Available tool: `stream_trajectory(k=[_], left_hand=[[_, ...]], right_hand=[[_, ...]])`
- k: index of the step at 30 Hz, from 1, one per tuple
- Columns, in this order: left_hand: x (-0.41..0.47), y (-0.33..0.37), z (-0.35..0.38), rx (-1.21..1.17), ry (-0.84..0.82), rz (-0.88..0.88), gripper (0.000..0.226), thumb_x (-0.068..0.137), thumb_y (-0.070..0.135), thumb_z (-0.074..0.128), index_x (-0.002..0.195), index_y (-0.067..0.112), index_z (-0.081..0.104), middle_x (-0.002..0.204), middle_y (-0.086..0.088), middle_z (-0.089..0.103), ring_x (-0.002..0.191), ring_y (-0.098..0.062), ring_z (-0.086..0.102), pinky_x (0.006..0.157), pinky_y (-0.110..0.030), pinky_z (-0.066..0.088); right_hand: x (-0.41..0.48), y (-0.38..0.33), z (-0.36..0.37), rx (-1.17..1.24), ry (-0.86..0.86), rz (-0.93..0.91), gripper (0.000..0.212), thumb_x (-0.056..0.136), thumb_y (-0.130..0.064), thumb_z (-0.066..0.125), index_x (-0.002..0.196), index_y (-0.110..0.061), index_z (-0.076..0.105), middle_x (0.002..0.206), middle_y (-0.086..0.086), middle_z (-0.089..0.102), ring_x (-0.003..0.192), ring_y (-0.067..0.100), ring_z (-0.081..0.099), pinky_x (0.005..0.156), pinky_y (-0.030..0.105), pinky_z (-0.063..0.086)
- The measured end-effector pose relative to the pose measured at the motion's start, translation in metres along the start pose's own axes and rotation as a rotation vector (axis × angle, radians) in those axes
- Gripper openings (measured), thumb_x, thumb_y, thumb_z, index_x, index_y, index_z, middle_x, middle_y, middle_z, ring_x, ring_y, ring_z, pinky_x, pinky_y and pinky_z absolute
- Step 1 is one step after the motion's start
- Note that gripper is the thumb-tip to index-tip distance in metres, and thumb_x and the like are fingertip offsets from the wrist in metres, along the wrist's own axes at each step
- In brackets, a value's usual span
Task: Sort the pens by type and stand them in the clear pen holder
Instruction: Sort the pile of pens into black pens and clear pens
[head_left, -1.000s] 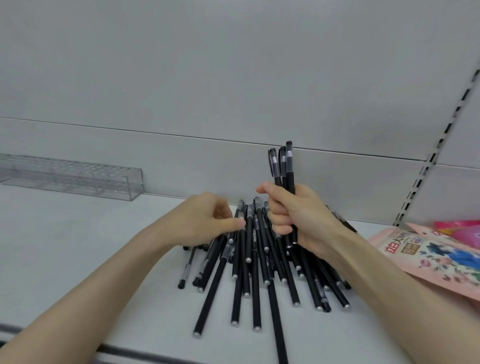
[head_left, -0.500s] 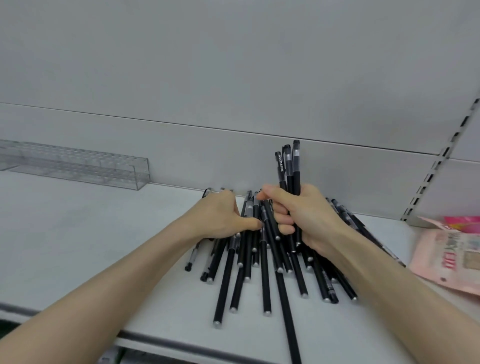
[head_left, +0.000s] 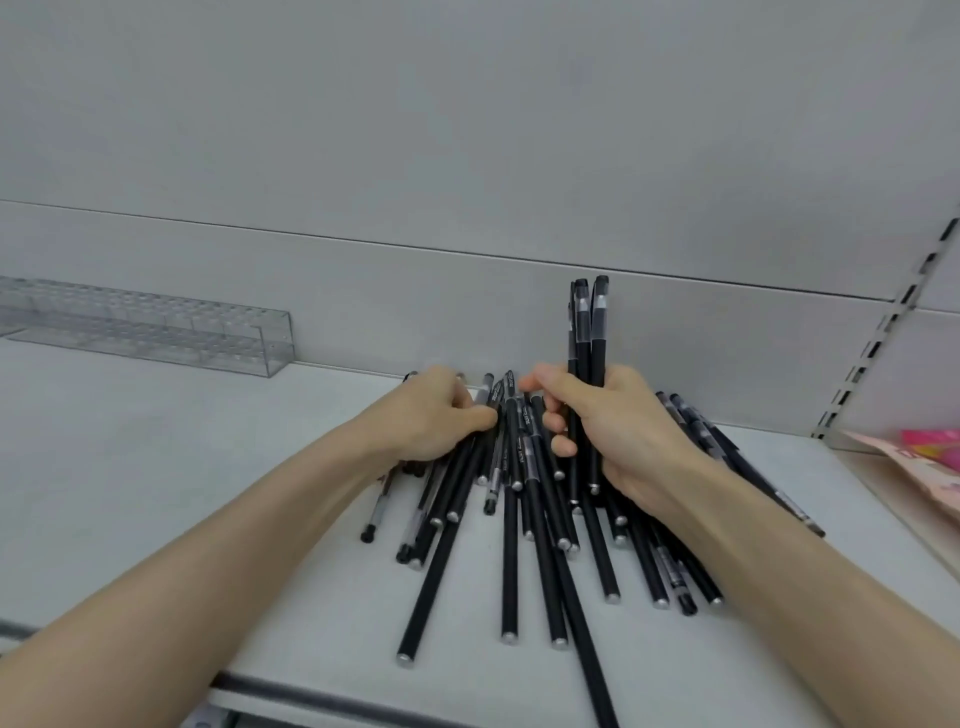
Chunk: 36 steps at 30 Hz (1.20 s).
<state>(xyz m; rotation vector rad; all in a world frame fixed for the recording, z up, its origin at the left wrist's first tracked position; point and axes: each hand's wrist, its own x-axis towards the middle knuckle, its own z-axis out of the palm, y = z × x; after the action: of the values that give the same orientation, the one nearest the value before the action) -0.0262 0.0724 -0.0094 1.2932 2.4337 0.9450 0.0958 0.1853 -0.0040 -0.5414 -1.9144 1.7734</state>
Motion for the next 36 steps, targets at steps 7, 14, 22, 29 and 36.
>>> stream_trajectory(k=[7, 14, 22, 29, 36], left_hand=[[-0.016, 0.016, -0.018, -0.919, 0.048, 0.154, 0.02, 0.092, 0.021, 0.053, 0.088, 0.008, 0.067, 0.072, 0.001, 0.064, 0.069, -0.011, 0.058, 0.055, -0.02, 0.042], [-0.017, 0.024, -0.017, -0.74, 0.248, 0.272, 0.02, 0.089, 0.023, 0.061, 0.085, 0.005, 0.071, 0.08, -0.01, 0.065, 0.077, -0.016, 0.057, 0.08, -0.032, 0.046], [-0.021, 0.014, -0.027, -0.387, 0.077, 0.133, 0.034, 0.093, 0.043, 0.05, 0.094, 0.015, 0.07, 0.092, -0.001, 0.07, 0.08, -0.01, 0.058, 0.073, -0.026, 0.045], [-0.046, -0.005, -0.028, 0.109, -0.153, 0.001, 0.034, 0.071, 0.05, 0.075, 0.078, 0.017, 0.067, 0.061, 0.01, 0.056, 0.049, 0.001, 0.046, 0.05, -0.012, 0.035], [-0.034, -0.002, -0.007, 0.273, -0.025, -0.039, 0.043, 0.072, 0.05, 0.074, 0.087, 0.011, 0.063, 0.066, 0.007, 0.055, 0.063, -0.009, 0.05, 0.06, -0.026, 0.04]], right_hand=[[-0.005, -0.008, -0.003, 0.151, -0.115, -0.019, 0.03, 0.094, -0.026, 0.054, 0.107, -0.002, 0.066, 0.092, 0.007, 0.07, 0.078, 0.009, 0.068, 0.066, 0.022, 0.057], [-0.015, -0.013, -0.001, 0.087, -0.388, -0.082, 0.029, 0.096, -0.024, 0.048, 0.105, -0.003, 0.066, 0.096, 0.012, 0.073, 0.092, 0.025, 0.071, 0.086, 0.036, 0.057], [-0.016, -0.012, -0.004, 0.073, -0.372, -0.036, 0.015, 0.098, -0.025, 0.049, 0.088, -0.013, 0.052, 0.062, -0.001, 0.034, 0.048, 0.009, 0.03, 0.046, 0.02, 0.035], [-0.014, -0.007, -0.001, 0.066, -0.248, -0.039, 0.032, 0.092, -0.027, 0.059, 0.066, -0.012, 0.049, 0.055, 0.001, 0.04, 0.048, 0.013, 0.041, 0.046, 0.024, 0.042], [-0.013, -0.002, 0.002, 0.082, -0.235, -0.048, 0.011, 0.094, -0.018, 0.057, 0.101, -0.009, 0.055, 0.056, 0.0, 0.032, 0.046, 0.012, 0.03, 0.04, 0.022, 0.032]])
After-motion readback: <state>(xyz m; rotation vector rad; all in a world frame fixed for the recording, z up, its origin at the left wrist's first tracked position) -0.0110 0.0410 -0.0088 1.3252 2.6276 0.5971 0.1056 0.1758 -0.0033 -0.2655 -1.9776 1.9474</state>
